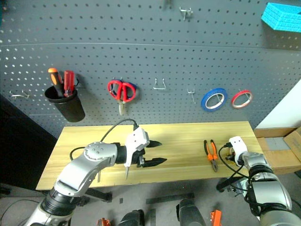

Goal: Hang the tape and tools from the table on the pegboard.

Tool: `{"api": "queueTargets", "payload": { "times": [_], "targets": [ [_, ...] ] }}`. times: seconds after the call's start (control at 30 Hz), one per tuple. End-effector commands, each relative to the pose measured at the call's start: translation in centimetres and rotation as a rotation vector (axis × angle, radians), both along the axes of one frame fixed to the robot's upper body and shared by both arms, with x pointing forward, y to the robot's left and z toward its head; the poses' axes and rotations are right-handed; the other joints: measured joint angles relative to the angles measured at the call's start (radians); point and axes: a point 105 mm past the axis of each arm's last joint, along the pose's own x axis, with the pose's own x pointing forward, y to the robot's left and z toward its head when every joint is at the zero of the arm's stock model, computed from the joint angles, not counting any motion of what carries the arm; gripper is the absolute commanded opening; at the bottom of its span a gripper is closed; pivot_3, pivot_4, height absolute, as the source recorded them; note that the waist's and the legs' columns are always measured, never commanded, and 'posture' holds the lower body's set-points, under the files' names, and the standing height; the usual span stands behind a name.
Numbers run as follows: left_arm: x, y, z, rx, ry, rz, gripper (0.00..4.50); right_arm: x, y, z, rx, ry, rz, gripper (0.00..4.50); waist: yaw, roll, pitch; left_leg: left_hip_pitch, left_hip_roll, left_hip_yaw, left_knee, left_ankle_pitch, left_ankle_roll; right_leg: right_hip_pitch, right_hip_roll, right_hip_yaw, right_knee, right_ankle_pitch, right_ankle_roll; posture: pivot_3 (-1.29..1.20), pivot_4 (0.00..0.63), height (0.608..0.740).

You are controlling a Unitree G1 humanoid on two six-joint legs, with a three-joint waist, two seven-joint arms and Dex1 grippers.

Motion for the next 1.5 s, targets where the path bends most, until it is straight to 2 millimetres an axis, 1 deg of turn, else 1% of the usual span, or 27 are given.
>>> {"api": "queueTargets", "payload": {
  "times": [0.03,0.1,0.13,0.17,0.2,0.23,0.27,0.3,0.4,0.47,0.53,0.63,0.67,0.77,0.9,0.93,1.0,1.1,1.17,1.27,1.3,1.43,1.5],
  "targets": [
    [-0.5,0.0,1.4,-0.036,-0.024,-0.011,3.42,0.3,0.1,1.2,-0.05,-0.084,0.072,0.43,0.009,0.002,0.009,0.0,0.0,0.0,0.0,0.0,0.0,0.0,0.0,0.0,0.0,0.0,0.0,-0.06,0.269,0.74],
    [-0.5,0.0,1.7,-0.054,-0.033,0.0,3.42,0.6,0.5,4.1,-0.082,-0.216,0.118,0.43,0.017,0.01,0.018,-0.002,-0.001,0.0,0.001,0.0,0.0,-0.001,0.0,0.0,0.0,0.0,0.0,-0.07,0.277,0.74],
    [-0.5,0.1,1.8,-0.061,-0.038,0.006,3.42,0.3,0.8,5.1,-0.094,-0.256,0.133,0.43,0.026,0.016,0.024,-0.004,-0.001,0.0,0.001,0.0,0.0,-0.002,0.0,0.001,0.0,0.0,0.0,-0.07,0.277,0.74],
    [-0.3,0.1,2.0,-0.073,-0.045,0.018,3.42,-0.1,1.3,6.2,-0.107,-0.302,0.146,0.43,0.031,0.021,0.026,-0.006,-0.001,0.0,0.0,0.0,0.0,-0.005,0.0,0.001,0.0,0.003,0.006,-0.09,0.279,0.74],
    [-0.2,0.2,2.2,-0.084,-0.051,0.03,3.42,-0.6,1.8,7.0,-0.114,-0.333,0.155,0.43,0.035,0.025,0.028,-0.011,-0.001,0.0,0.0,0.0,0.0,-0.01,0.0,0.001,0.001,0.003,0.006,-0.09,0.279,0.74],
    [0.1,0.3,2.5,-0.097,-0.065,0.05,3.42,-1.2,2.8,8.0,-0.116,-0.377,0.171,0.43,0.039,0.028,0.03,-0.018,-0.001,0.0,0.0,0.0,-0.001,-0.018,0.0,0.001,0.003,0.003,0.007,-0.1,0.282,0.74],
    [0.5,0.6,2.9,-0.119,-0.086,0.081,3.42,-2.2,4.4,9.3,-0.118,-0.438,0.196,0.43,0.043,0.031,0.032,-0.022,-0.001,0.0,0.0,0.0,-0.001,-0.022,0.0,0.001,0.004,0.003,0.007,-0.1,0.283,0.74],
    [0.8,0.7,3.2,-0.133,-0.101,0.102,3.42,-2.9,5.4,10.1,-0.118,-0.475,0.208,0.43,0.046,0.032,0.033,-0.022,-0.001,0.0,0.0,0.0,-0.001,-0.023,0.0,0.001,0.005,0.003,0.007,-0.11,0.284,0.74],
    [1.6,1.5,4.5,-0.192,-0.159,0.166,3.42,-4.9,10.0,14.1,-0.19,-0.692,0.29,0.43,0.046,0.033,0.035,-0.022,0.0,0.0,-0.001,-0.001,-0.001,-0.023,0.001,0.001,0.004,0.003,0.007,-0.11,0.286,0.74],
    [1.8,1.7,4.9,-0.207,-0.177,0.177,3.42,-5.7,12.6,16.6,-0.231,-0.827,0.339,0.43,0.045,0.033,0.036,-0.021,0.0,0.0,-0.001,-0.001,-0.002,-0.023,0.001,0.001,0.003,0.003,0.007,-0.11,0.289,0.74],
    [1.8,1.7,4.9,-0.208,-0.181,0.176,3.42,-5.8,14.1,18.2,-0.248,-0.911,0.372,0.43,0.046,0.031,0.038,-0.021,0.0,0.001,0.0,-0.001,-0.002,-0.023,0.0,0.001,0.001,0.003,0.007,-0.11,0.286,0.74],
    [1.9,1.6,4.9,-0.206,-0.19,0.176,3.42,-5.0,15.8,20.1,-0.229,-1.006,0.411,0.43,0.049,0.026,0.043,-0.021,0.0,0.001,0.002,0.0,-0.002,-0.022,0.0,0.001,0.001,0.003,0.007,-0.11,0.281,0.74],
    [2.0,1.6,5.0,-0.208,-0.194,0.177,3.42,-4.5,16.1,20.3,-0.218,-1.02,0.413,0.43,0.049,0.025,0.043,-0.021,0.0,0.001,0.002,0.0,-0.003,-0.022,0.0,0.001,0.001,0.003,0.005,-0.11,0.279,0.74],
    [2.2,1.4,5.1,-0.213,-0.203,0.182,3.42,-2.4,16.5,19.9,-0.172,-1.016,0.414,0.43,0.053,0.024,0.044,-0.021,0.0,0.001,0.002,0.0,-0.003,-0.022,0.0,0.001,0.001,0.004,0.007,-0.11,0.276,0.74],
    [2.3,1.0,5.1,-0.211,-0.216,0.172,3.42,1.3,16.4,19.9,-0.152,-1.025,0.401,0.43,0.056,0.022,0.046,-0.022,0.0,0.001,0.0,0.0,-0.002,-0.023,0.0,0.001,0.001,0.004,0.006,-0.09,0.271,0.74],
    [2.4,1.0,5.2,-0.212,-0.218,0.171,3.42,1.9,16.4,19.8,-0.15,-1.022,0.4,0.43,0.056,0.022,0.046,-0.023,0.0,0.001,0.0,0.0,-0.002,-0.023,0.0,0.001,0.001,0.006,0.004,-0.09,0.271,0.74],
    [2.4,0.9,5.2,-0.214,-0.223,0.171,3.42,2.9,16.3,19.6,-0.15,-1.015,0.4,0.43,0.057,0.022,0.046,-0.023,0.0,0.001,-0.001,0.0,-0.002,-0.024,0.0,0.001,0.001,0.007,0.002,-0.08,0.269,0.74],
    [2.5,0.8,5.3,-0.218,-0.231,0.174,3.42,3.3,16.0,19.9,-0.139,-1.035,0.398,0.43,0.058,0.022,0.046,-0.023,0.0,0.001,-0.001,-0.001,-0.002,-0.024,0.0,0.0,0.001,0.007,0.002,-0.08,0.269,0.74],
    [2.5,0.8,5.3,-0.22,-0.233,0.177,3.42,2.6,15.7,19.1,-0.139,-1.013,0.399,1.17,0.059,0.022,0.046,-0.024,0.0,0.001,-0.001,-0.001,-0.002,-0.024,0.0,0.0,0.001,0.007,0.002,-0.08,0.271,0.74],
    [2.4,1.2,5.1,-0.22,-0.234,0.177,3.42,0.4,14.8,17.1,-0.132,-0.942,0.382,2.07,0.065,0.022,0.046,-0.025,0.0,0.0,-0.001,-0.001,-0.002,-0.025,0.0,-0.001,0.001,0.007,0.002,-0.09,0.273,0.74],
    [2.4,1.3,5.0,-0.219,-0.234,0.174,3.42,-0.1,14.7,16.7,-0.126,-0.926,0.373,2.35,0.066,0.022,0.046,-0.025,0.0,-0.001,-0.001,-0.001,-0.002,-0.025,0.0,-0.001,0.001,0.007,0.002,-0.09,0.273,0.74],
    [1.8,2.2,3.2,-0.095,-0.246,0.086,3.42,-4.5,13.4,13.7,-0.073,-0.756,0.268,3.59,0.062,0.023,0.046,-0.028,0.0,0.0,-0.001,-0.001,-0.002,-0.03,0.0,0.0,0.003,0.007,0.002,-0.12,0.28,0.74],
    [1.4,2.4,2.5,-0.053,-0.238,0.029,3.42,-5.8,12.4,12.5,-0.048,-0.664,0.169,4.19,0.059,0.023,0.047,-0.029,0.001,0.0,-0.001,-0.001,-0.003,-0.031,0.001,0.0,0.004,0.006,0.003,-0.12,0.28,0.74]
  ]
}}
